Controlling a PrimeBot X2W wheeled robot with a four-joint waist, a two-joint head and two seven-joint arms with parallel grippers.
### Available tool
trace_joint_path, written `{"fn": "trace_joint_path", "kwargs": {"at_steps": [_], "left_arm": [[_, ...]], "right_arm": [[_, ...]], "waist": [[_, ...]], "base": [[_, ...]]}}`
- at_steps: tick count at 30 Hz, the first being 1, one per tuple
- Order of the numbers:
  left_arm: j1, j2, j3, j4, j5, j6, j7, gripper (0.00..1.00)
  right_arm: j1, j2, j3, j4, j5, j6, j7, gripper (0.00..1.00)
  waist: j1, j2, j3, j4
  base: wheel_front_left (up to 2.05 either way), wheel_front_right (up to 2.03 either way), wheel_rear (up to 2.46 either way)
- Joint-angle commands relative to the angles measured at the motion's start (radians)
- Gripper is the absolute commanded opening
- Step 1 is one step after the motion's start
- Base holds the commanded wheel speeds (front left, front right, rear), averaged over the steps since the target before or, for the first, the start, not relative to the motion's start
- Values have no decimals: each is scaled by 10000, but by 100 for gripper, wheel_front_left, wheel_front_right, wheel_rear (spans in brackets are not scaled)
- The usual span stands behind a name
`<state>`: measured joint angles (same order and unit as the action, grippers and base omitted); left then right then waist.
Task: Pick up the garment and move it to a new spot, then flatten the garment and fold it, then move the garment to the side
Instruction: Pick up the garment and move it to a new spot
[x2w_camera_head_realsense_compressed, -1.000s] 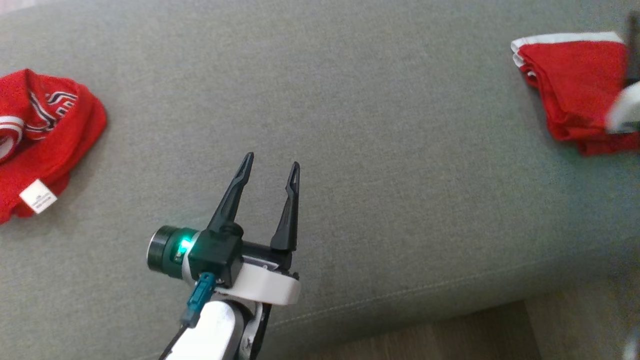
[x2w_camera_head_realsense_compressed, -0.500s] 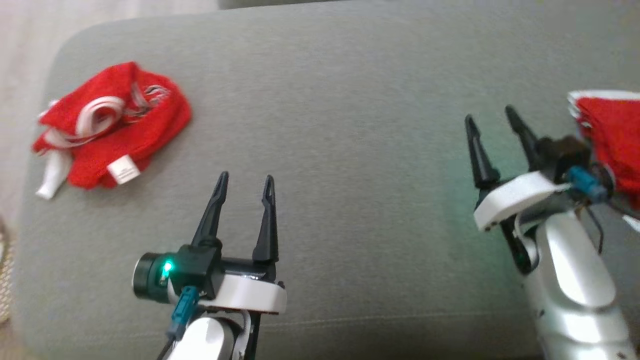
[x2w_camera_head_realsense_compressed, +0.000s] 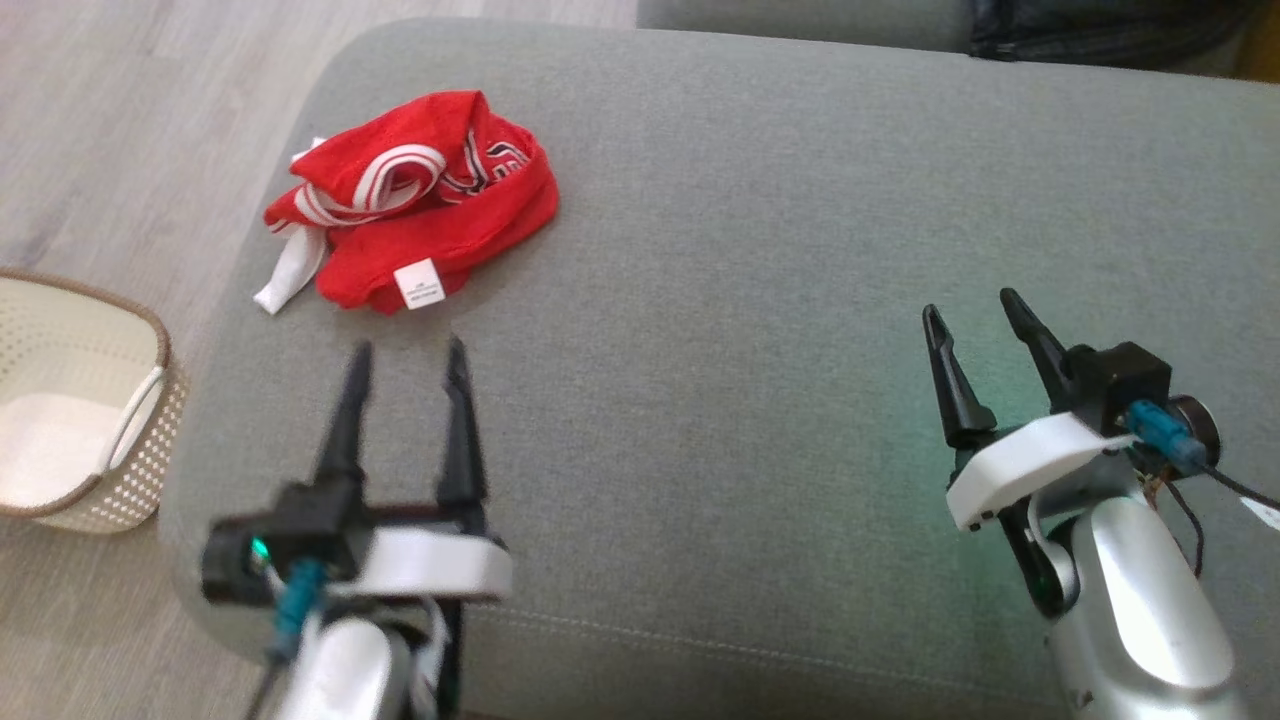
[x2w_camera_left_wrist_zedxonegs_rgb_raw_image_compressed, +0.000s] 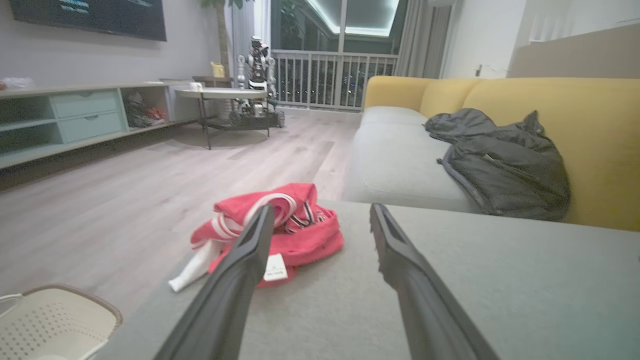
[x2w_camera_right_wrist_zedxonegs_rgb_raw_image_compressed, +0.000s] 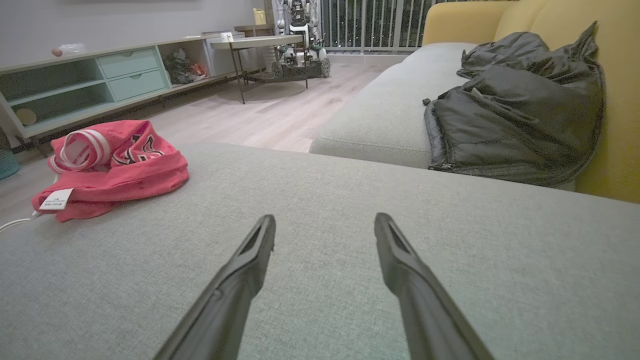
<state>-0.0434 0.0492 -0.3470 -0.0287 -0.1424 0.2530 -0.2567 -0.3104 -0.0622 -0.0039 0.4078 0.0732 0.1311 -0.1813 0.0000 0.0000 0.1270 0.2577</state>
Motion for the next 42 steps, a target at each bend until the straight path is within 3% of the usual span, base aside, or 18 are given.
{"fn": "trace_joint_path", "kwargs": {"at_steps": [1, 6, 10, 14, 18, 19, 27, 36, 37, 38, 42], "left_arm": [[-947, 108, 723, -255, 145, -152, -51, 100], [-2527, 731, 1641, 483, 196, -865, -51, 100], [-4133, 1426, 2202, 2399, -188, -1681, -26, 100], [-5996, 2058, 2414, 4825, -568, -2410, 872, 100], [-7244, 2434, 2648, 6356, -882, -2732, 1568, 100], [-7942, 2574, 2757, 7323, -1180, -3019, 2215, 100], [-9352, 2737, 3008, 10069, -2040, -3466, 4258, 100], [-9595, 2474, 2572, 11669, -2084, -3673, 4597, 100], [-9583, 2475, 2504, 11715, -2060, -3699, 4417, 11], [-9579, 2488, 2477, 11719, -2054, -3716, 4112, 0], [-9508, 2536, 2233, 11574, -1890, -3768, 2609, 0]], "right_arm": [[82, 111, 198, -515, 19, -4, 74, 100], [406, 116, 308, -1143, 43, -4, 356, 100], [514, 118, 365, -1701, 26, -4, 652, 100], [449, 118, 421, -2272, -87, -4, 949, 100], [342, 119, 455, -2706, -209, -4, 1187, 100], [299, 115, 389, -2999, -289, -4, 1310, 100], [265, -107, 117, -3776, -401, -4, 1604, 100], [166, -233, 97, -4153, -416, -4, 1755, 100], [143, -235, 99, -4161, -412, -4, 1755, 100], [135, -229, 99, -4170, -408, -4, 1747, 100], [197, -200, 94, -4083, -355, -4, 1668, 100]], "waist": [[0, 0, 80, 68], [0, 0, 434, -155], [0, 0, 821, -472], [0, 0, 1366, -897], [0, 0, 1870, -1248], [0, 0, 2185, -1408], [0, 0, 3012, -1668], [0, 0, 3400, -1596], [0, 0, 3391, -1585], [0, 0, 3359, -1568], [0, 0, 3057, -1531]], "base": [[0, 0, 0], [0, 0, 0], [0, 0, 0], [0, 0, 0], [0, 0, 0], [0, 0, 0], [0, 0, 0], [0, 0, 0], [0, 0, 0], [0, 0, 0], [0, 0, 0]]}}
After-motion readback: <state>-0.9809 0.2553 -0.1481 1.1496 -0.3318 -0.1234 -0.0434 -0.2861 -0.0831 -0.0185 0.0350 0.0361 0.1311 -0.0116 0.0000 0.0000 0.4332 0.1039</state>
